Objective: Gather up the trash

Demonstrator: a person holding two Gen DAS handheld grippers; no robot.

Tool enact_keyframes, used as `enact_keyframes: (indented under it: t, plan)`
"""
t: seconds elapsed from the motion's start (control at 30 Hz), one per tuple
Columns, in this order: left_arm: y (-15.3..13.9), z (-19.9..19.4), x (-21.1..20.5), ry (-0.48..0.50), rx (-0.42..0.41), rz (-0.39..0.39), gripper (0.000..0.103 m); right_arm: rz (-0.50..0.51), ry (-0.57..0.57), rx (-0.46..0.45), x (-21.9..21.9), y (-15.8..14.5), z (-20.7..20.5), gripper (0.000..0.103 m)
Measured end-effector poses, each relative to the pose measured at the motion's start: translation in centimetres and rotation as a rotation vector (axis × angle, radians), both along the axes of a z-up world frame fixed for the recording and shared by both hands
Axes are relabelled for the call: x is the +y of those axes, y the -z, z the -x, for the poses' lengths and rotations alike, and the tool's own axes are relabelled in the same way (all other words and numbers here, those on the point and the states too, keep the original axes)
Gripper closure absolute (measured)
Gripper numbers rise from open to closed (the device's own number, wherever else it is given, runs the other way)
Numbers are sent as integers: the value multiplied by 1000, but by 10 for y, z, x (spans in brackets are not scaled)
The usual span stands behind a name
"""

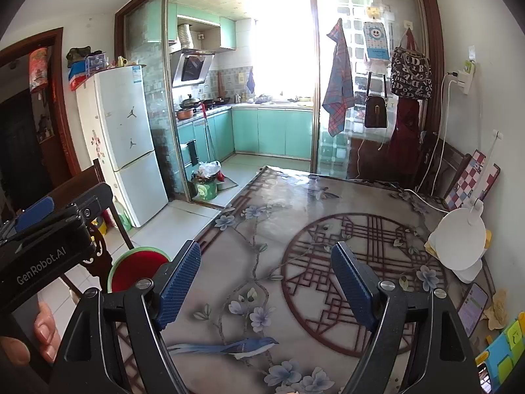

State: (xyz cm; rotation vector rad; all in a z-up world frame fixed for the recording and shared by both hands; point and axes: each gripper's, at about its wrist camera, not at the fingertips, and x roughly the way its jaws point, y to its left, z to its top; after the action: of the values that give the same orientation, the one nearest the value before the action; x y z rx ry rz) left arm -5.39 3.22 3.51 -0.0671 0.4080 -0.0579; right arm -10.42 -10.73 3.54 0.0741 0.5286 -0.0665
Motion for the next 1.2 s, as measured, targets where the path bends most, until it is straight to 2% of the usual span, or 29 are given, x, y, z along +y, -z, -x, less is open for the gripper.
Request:
enact_keyframes:
  t: [0.47,1.2]
  plan:
    - [-3,-3,-3,-19,-26,-20,0,-1,6,1,-3,0,0,21]
    - [8,-6,-2,-4,-5,-25,0,-1,11,8,-6,4,0,21]
